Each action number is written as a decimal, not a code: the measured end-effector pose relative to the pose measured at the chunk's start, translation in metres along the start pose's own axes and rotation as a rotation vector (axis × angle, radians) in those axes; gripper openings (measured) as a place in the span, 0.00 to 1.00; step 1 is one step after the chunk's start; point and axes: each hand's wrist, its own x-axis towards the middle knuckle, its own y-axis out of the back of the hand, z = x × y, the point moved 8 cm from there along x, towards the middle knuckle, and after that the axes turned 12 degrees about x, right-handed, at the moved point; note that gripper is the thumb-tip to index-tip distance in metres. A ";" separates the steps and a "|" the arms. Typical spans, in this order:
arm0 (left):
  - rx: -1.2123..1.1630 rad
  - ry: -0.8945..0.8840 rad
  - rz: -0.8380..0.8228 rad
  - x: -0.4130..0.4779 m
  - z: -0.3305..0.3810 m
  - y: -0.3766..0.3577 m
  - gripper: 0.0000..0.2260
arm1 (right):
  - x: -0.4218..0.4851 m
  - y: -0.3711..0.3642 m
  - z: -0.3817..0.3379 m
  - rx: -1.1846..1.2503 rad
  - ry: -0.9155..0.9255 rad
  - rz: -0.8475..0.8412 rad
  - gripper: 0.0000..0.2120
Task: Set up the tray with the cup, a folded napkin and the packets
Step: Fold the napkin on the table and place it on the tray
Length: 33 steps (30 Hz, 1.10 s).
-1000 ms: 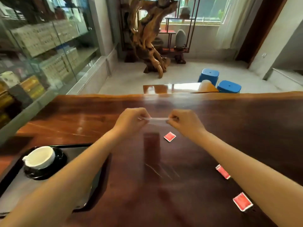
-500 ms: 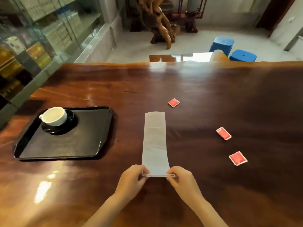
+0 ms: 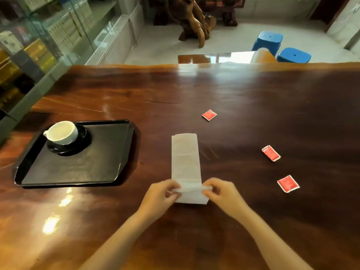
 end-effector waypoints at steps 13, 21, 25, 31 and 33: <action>-0.027 0.163 -0.016 0.224 -0.047 0.040 0.06 | 0.213 0.050 -0.017 0.015 -0.121 0.150 0.09; -0.111 0.333 -0.132 0.265 -0.111 -0.019 0.09 | 0.262 0.027 0.048 -0.088 -0.232 0.141 0.14; 0.004 0.389 0.147 0.236 -0.110 0.005 0.14 | 0.263 0.044 0.050 -0.064 -0.201 0.256 0.19; 0.388 0.055 0.131 0.137 -0.042 -0.079 0.21 | 0.253 0.044 0.045 -0.176 -0.060 0.250 0.18; 0.503 0.121 0.016 0.123 -0.047 -0.112 0.27 | 0.248 0.016 0.052 -0.254 -0.024 0.117 0.18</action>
